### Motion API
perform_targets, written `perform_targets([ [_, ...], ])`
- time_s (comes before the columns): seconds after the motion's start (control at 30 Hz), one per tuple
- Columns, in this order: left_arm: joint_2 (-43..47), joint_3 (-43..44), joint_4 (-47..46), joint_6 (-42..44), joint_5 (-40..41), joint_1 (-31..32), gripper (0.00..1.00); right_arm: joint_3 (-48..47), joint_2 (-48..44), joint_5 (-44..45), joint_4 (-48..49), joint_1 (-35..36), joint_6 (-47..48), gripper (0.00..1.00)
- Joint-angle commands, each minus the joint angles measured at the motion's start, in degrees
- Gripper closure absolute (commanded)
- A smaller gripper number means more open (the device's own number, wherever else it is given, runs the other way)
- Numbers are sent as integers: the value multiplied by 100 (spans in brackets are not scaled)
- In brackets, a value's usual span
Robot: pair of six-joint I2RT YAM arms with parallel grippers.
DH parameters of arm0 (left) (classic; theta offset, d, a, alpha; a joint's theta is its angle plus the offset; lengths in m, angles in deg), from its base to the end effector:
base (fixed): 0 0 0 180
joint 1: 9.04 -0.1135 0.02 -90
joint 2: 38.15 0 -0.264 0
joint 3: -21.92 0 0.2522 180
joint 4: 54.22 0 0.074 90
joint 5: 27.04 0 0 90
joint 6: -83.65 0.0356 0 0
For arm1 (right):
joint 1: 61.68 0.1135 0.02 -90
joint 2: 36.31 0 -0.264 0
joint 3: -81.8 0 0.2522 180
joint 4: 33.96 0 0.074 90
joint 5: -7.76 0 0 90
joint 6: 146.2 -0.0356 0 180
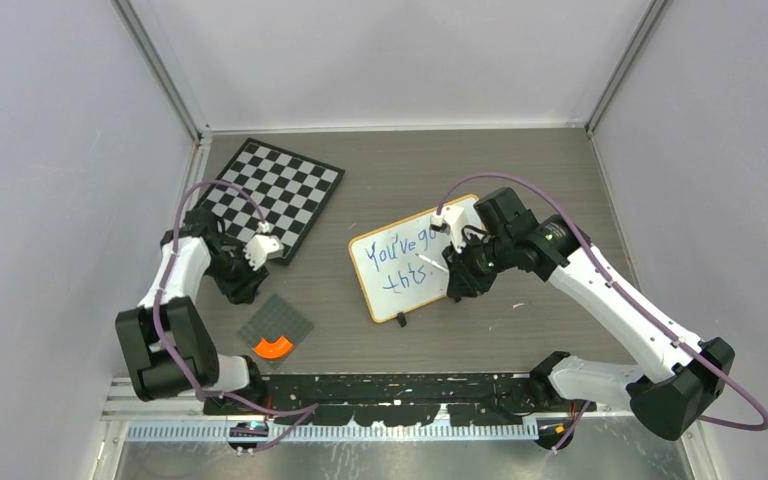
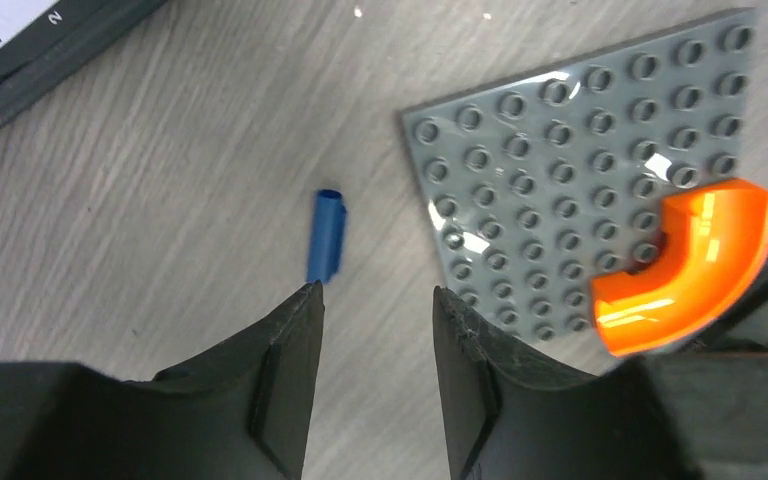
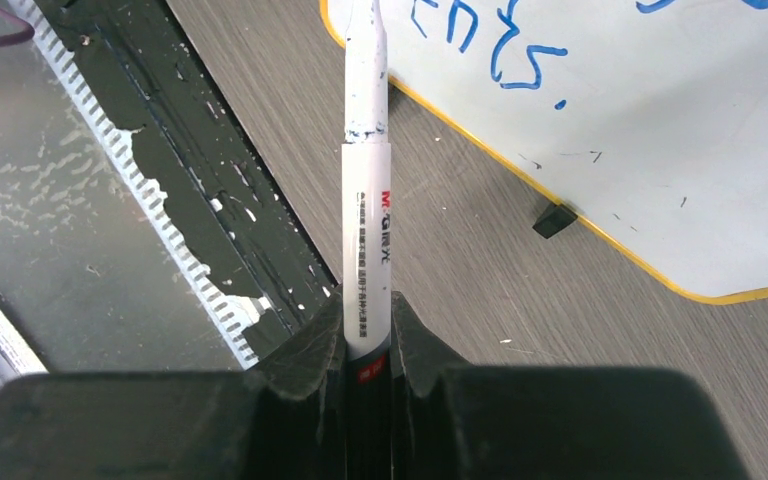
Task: Write a sentence on the whiteboard
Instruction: Pick up the pen cap from the corner of the board.
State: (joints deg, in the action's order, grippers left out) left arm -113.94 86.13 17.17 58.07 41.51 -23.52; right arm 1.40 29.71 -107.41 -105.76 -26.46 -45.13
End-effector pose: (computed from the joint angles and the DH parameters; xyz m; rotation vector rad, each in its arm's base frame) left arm 0.2118 0.0412 0.2125 1.2093 2.5198 -0.2997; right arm 0.1663 0.1359 0.3278 -1.1714 2.3111 0.7225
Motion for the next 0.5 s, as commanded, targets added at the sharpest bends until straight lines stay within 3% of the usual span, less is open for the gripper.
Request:
perform_targets([
  [0.0, -527, 17, -764, 680, -164, -180, 55, -253, -17, -164, -47, -37, 97, 100],
  [0.2, -846, -294, -998, 1159, -141, -360, 56, -204, 10, -83, -44, -49, 86, 100],
  [0.33, -1006, -698, -1645, 1210, 35, -369, 58, -184, 45, -62, 61, -45, -30, 100],
  [0.4, -1124, -669, -1732, 1085, -63, -406, 62, -192, 73, -12, 71, -42, -92, 100],
  [0.47, -1224, -591, -1803, 954, -113, -413, 73, -203, 87, -9, 73, -45, -120, 100],
])
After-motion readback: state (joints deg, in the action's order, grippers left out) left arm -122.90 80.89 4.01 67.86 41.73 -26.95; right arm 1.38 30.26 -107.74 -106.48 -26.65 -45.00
